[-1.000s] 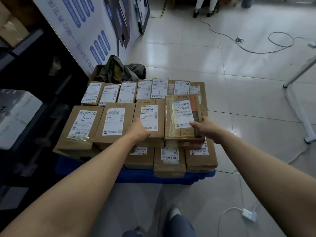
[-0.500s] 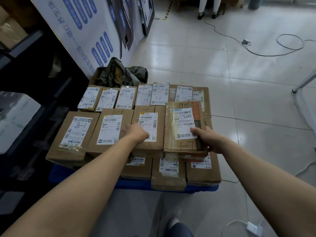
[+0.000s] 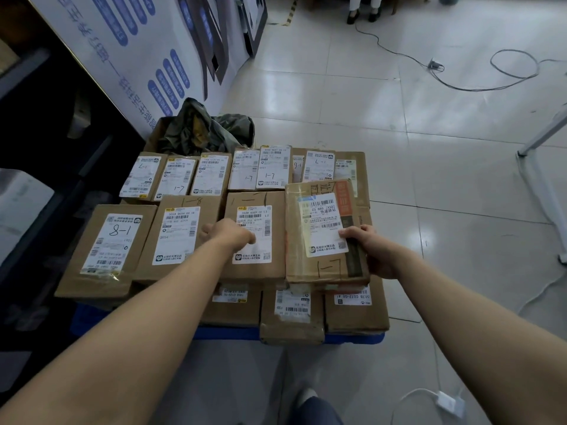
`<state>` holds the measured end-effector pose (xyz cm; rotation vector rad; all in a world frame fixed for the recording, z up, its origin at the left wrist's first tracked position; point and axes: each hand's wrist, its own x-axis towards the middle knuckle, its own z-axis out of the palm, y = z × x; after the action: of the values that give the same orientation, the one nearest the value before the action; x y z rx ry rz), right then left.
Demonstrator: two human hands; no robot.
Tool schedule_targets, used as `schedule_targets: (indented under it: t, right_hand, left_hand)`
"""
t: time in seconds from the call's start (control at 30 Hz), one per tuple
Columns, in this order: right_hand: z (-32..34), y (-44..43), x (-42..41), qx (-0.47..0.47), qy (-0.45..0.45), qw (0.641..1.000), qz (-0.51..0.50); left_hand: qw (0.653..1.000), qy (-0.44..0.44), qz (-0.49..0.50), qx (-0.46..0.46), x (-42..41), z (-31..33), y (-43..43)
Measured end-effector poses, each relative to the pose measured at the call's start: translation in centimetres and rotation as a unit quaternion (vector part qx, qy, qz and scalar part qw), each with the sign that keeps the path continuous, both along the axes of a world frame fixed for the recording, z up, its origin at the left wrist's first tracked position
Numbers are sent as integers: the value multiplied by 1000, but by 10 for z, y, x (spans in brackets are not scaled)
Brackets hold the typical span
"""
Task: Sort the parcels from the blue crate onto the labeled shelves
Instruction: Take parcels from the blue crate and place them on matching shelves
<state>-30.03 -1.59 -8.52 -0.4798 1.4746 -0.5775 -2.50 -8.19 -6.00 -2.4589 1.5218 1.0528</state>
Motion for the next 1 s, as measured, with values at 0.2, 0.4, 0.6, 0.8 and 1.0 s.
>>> schedule_targets:
  t: [0.2, 0.4, 0.6, 0.8, 1.0]
  right_hand:
    - [7, 14, -4, -21, -20, 999, -17]
    - [48, 22, 0, -70, -36, 996, -49]
    - [114, 24, 10, -123, -39, 990, -49]
    - [179, 33, 47, -194, -60, 979, -33]
    - [227, 37, 108, -227, -102, 968, -9]
  left_hand:
    - [984, 149, 98, -25, 2, 5, 4]
    - [965, 224, 123, -50, 11, 31, 15]
    - [923, 356, 127, -69, 34, 94, 16]
    - [858, 493, 116, -82, 86, 163, 26]
    - [830, 532, 112, -127, 157, 211, 48]
